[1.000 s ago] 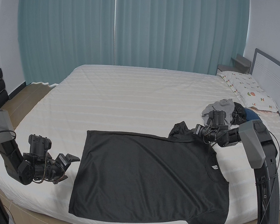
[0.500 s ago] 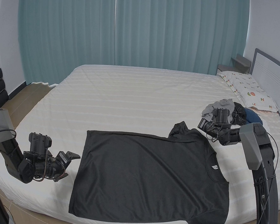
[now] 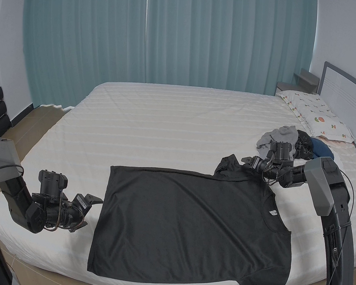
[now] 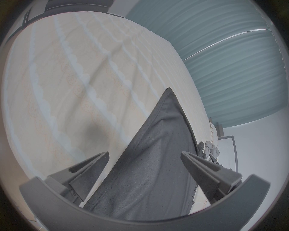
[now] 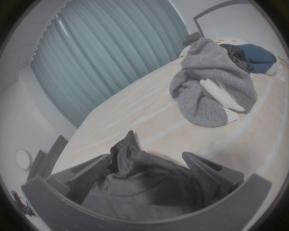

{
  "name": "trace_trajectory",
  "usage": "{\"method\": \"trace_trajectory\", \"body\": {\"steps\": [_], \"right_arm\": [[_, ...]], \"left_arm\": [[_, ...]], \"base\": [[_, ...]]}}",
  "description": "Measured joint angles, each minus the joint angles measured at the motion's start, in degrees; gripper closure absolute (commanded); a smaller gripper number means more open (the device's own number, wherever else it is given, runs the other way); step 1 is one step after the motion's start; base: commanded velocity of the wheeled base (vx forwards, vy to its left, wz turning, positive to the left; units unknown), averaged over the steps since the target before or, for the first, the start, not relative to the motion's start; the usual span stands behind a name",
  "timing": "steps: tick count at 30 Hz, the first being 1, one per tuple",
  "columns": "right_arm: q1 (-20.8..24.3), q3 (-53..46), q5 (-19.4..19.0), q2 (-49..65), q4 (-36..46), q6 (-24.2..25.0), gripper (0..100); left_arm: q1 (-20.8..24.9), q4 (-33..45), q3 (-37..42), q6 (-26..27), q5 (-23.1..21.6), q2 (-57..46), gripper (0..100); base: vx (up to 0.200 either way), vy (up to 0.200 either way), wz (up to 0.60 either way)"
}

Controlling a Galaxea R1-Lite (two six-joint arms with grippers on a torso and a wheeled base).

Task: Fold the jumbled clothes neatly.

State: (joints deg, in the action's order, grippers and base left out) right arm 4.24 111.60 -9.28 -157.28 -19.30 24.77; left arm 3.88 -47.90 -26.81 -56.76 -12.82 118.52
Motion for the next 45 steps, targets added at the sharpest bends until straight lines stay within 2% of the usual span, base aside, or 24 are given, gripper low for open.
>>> {"method": "trace_trajectory", "body": {"steps": [3, 4, 9, 15, 20, 27, 34, 45], "right_arm": [[0.00, 0.16, -0.43, -0.27, 0.12, -1.79, 0], [0.05, 0.24, -0.43, -0.44, 0.15, -2.41, 100], [0.22, 0.72, -0.22, -1.56, 0.09, -4.83, 100], [0.33, 2.43, 0.74, -3.55, -0.73, -4.83, 100], [-0.15, 2.91, 1.18, -4.32, -2.60, -3.69, 100], [-1.13, 3.02, 2.26, -4.35, -4.79, 0.02, 100], [-1.33, 3.00, 2.77, -4.40, -6.42, 2.57, 100], [-1.57, 2.97, 4.66, -4.63, -8.75, 4.56, 100]], "left_arm": [[0.00, 0.02, 0.02, -0.01, -0.01, 0.20, 0], [0.00, 0.02, 0.02, -0.01, 0.00, 0.28, 0], [0.00, 0.02, 0.02, -0.01, 0.05, 0.55, 0], [0.00, -0.09, -0.12, 0.10, 1.08, 0.65, 0], [0.23, 0.02, -2.00, 0.11, 4.84, 1.07, 0], [0.52, 0.63, -6.24, 0.07, 5.30, 2.46, 0], [0.37, 4.84, -16.32, 0.10, 5.44, 5.18, 0], [0.04, 17.08, -38.85, 0.16, 5.83, 12.71, 0]], "base": [[0.000, 0.000, 0.00], [0.000, 0.000, 0.00], [0.000, 0.000, 0.00], [0.000, 0.000, 0.00], [0.000, 0.000, 0.00], [0.000, 0.000, 0.00], [0.000, 0.000, 0.00], [0.000, 0.000, 0.00]]}}
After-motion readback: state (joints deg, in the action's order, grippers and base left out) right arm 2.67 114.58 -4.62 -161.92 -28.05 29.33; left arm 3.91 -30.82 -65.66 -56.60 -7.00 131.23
